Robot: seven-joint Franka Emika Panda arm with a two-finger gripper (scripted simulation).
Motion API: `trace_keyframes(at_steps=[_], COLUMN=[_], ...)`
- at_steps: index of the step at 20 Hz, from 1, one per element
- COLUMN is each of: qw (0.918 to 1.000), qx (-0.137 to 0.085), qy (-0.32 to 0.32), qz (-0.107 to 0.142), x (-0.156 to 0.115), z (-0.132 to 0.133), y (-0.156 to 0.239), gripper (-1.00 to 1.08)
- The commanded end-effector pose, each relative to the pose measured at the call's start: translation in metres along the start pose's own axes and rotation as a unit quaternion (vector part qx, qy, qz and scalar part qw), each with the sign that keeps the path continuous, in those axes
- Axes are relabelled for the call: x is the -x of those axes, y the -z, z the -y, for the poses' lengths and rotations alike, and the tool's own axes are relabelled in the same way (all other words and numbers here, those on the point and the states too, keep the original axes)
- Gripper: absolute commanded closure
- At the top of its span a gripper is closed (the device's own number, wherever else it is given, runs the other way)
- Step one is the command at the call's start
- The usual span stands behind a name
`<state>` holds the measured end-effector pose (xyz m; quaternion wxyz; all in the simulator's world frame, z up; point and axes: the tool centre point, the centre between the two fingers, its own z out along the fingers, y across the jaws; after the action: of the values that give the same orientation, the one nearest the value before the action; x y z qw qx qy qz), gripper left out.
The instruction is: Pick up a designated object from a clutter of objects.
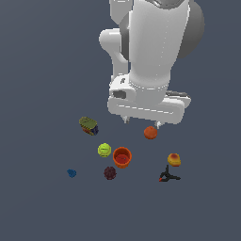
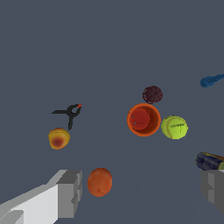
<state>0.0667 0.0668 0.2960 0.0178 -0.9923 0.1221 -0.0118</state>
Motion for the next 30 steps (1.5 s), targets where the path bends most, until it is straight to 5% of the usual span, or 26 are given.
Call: trace_keyframes(at_steps=[1,15,30], qw=[0.9995,0.9816,0.9374], qx=[-0.002,0.000,0.014], qy=[-0.030,-0.191,-0.348], qz=[0.002,0.011,0.008], x=[-0.007,-0.037,-0.047], z=[0.010,0.068,0.126], y=[-0.013,-0.092,-0.189], gripper=[-0.92,-0.92,-0.92])
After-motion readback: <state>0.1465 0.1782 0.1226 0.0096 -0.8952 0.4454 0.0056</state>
